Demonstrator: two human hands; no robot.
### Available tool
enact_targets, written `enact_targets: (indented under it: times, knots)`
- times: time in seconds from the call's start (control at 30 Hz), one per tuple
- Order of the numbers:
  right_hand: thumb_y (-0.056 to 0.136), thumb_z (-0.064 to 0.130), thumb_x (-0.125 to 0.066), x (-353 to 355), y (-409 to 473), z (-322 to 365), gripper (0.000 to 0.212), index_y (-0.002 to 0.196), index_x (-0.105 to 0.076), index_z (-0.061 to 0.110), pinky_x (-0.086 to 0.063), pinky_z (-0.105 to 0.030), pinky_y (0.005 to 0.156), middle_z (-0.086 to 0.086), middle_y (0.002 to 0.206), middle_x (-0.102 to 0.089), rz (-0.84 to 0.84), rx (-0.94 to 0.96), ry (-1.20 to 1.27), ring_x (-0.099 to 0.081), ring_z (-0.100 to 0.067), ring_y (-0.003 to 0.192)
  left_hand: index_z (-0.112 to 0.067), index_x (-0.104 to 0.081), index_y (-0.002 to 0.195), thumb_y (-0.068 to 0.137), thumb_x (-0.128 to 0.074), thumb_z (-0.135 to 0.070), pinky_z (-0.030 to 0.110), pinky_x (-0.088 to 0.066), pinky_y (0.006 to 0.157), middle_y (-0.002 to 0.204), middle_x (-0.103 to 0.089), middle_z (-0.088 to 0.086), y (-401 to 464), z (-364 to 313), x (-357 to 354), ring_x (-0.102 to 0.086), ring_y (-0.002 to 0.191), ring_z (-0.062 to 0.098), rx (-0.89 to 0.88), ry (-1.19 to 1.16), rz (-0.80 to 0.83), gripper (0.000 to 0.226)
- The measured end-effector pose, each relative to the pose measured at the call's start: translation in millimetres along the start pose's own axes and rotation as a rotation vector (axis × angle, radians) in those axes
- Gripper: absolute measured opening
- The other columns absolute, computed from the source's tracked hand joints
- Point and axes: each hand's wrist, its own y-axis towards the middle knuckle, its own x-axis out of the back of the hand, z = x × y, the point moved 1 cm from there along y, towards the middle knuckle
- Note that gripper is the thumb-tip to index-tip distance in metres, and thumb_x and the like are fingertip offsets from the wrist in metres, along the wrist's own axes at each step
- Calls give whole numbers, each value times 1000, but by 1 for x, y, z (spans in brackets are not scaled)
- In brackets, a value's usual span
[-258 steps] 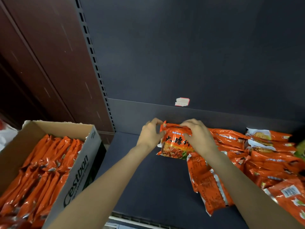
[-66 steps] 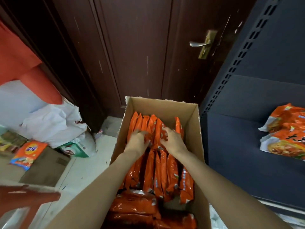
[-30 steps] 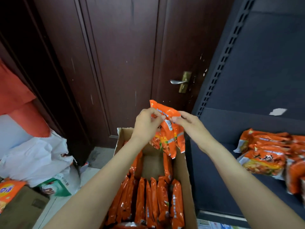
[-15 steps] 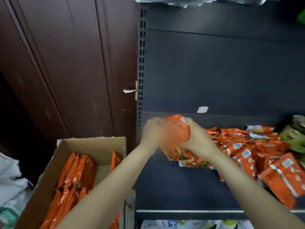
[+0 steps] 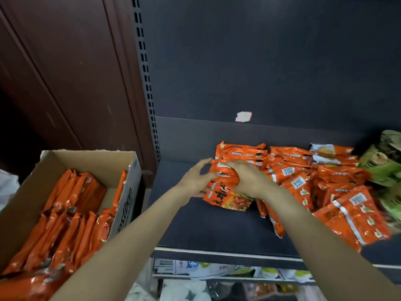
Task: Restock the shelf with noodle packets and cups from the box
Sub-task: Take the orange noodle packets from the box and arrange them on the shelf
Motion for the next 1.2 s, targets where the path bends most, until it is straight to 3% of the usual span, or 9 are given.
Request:
enact_targets:
  times: [0.1,0.3,0.37,0.47,0.63,0.9,1.07,1.2]
  knots:
    - [77,16,-69,-10,1,-10,71,141,-38,26,-40,-34,100,-2,128,-46,-67,25,-94,-45,-23,123,-39,-41,137,90,-60,-34,25,-56,73,121,-60,2,9,8,-10,-69,89,15,-13,1,-3,51]
    - [85,17,-64,-28,-1,-16,69,145,-30,24,-31,-32,109,1,135,-44,-192,7,-158,-38,-20,128,-28,-49,132,90,-58,-29,27,-57,74,111,-67,2,16,23,-17,-67,89,16,23,-14,-33,43]
    - [86,18,-63,-30,0,-16,70,146,-28,23,-27,-33,113,2,139,-41,-183,-1,-171,-36,-21,131,-28,-51,131,89,-58,-34,25,-55,74,111,-67,3,18,23,-16,-65,91,15,-9,102,-92,43]
    - [85,23,-66,-29,0,-14,75,147,-25,22,-23,-34,116,1,145,-35,-194,-19,-153,-29,-20,135,-29,-51,131,86,-59,-39,29,-49,83,117,-60,11,17,23,-13,-57,109,24,-117,378,-226,47]
    - [85,22,-64,-26,-6,17,66,144,-34,22,-28,-28,110,3,145,-33,-311,99,-23,-28,-16,136,-20,-49,131,91,-56,-32,34,-50,87,125,-49,5,-11,17,11,-56,108,19,-302,514,-391,42]
    - [91,23,-54,-54,14,134,43,133,-47,21,-40,-30,96,3,129,-46,-280,245,167,-41,-15,125,-17,-60,113,90,-57,-32,38,-48,85,111,-59,3,-72,43,118,-56,106,21,-425,681,-608,27]
    - [93,22,-52,-88,38,223,41,133,-47,20,-44,-33,97,2,130,-47,-200,294,224,-42,-16,124,-14,-61,106,89,-56,-28,39,-46,88,104,-60,5,-102,85,219,-54,103,25,-346,760,-717,22]
    - [93,22,-52,-122,62,291,42,134,-45,20,-40,-33,101,2,132,-46,-132,259,249,-41,-15,126,-16,-58,121,89,-55,-24,41,-42,91,116,-56,10,-117,124,301,-49,111,31,-201,837,-764,33]
